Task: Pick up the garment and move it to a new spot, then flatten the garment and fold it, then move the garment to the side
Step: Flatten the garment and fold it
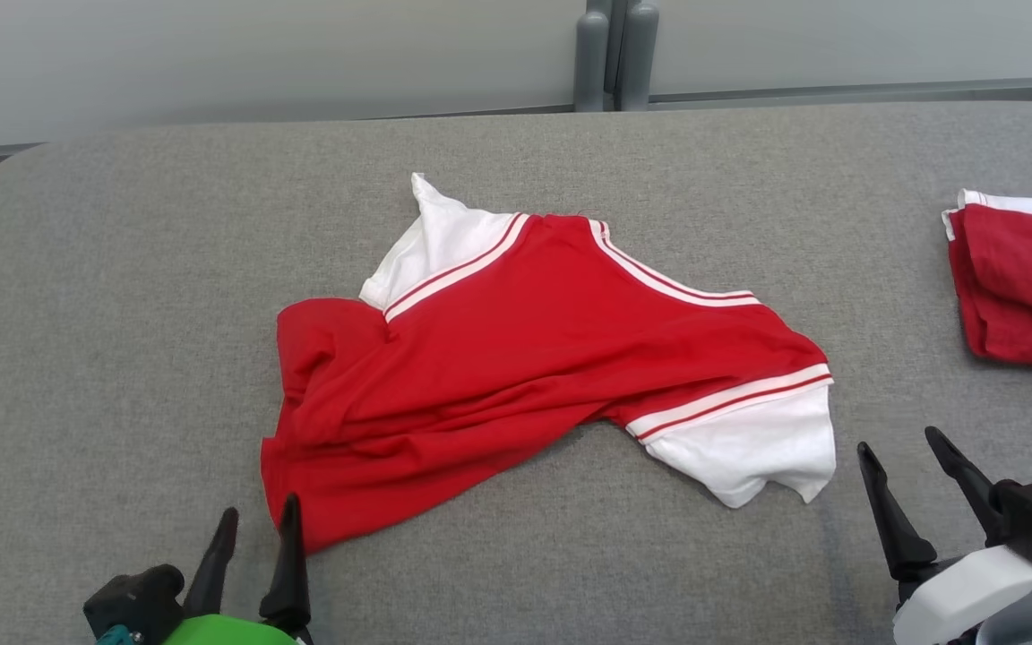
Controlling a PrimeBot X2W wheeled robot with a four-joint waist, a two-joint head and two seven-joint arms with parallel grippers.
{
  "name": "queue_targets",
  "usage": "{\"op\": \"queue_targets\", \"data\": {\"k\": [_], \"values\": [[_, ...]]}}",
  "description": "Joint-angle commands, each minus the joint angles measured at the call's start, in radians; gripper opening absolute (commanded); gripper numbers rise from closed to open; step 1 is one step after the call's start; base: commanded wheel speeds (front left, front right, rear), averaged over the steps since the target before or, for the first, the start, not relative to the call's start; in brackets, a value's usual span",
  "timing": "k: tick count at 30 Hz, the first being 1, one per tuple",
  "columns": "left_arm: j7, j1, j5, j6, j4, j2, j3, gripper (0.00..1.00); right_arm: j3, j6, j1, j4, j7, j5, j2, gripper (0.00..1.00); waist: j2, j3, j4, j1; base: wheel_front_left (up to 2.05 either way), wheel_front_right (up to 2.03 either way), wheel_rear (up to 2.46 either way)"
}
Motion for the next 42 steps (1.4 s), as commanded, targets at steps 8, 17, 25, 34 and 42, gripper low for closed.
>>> {"op": "queue_targets", "data": {"k": [8, 17, 25, 34, 42], "values": [[0.182, 0.006, -0.033, 0.024, -0.057, 0.009, -0.060, 1.00, 0.073, 0.000, -0.084, 0.099, 0.129, 0.094, -0.048, 1.00, 0.0076, 0.061, 0.028, 0.0000, 0.00, 0.00, 0.00], [0.272, -0.039, -0.031, 0.050, -0.049, 0.034, -0.075, 1.00, 0.160, 0.000, -0.178, 0.186, 0.193, 0.172, -0.080, 1.00, 0.0076, 0.094, 0.027, 0.0000, 0.00, 0.00, 0.00], [0.263, -0.101, -0.053, 0.013, 0.020, 0.008, -0.084, 0.00, 0.238, 0.000, -0.252, 0.252, 0.190, 0.260, -0.087, 0.19, 0.0076, 0.109, 0.018, 0.0000, 0.00, 0.00, 0.00], [0.312, -0.100, -0.110, -0.025, -0.110, 0.056, -0.054, 0.00, 0.183, 0.000, -0.281, 0.087, 0.178, 0.574, -0.138, 0.00, 0.0076, 0.078, -0.007, 0.0000, 0.00, 0.00, 0.00], [0.533, -0.225, -0.176, -0.007, -0.505, 0.204, 0.015, 0.00, -0.001, 0.000, -0.378, -0.217, 0.332, 0.785, -0.220, 0.00, 0.0076, 0.131, -0.041, 0.0000, 0.00, 0.00, 0.00]]}}
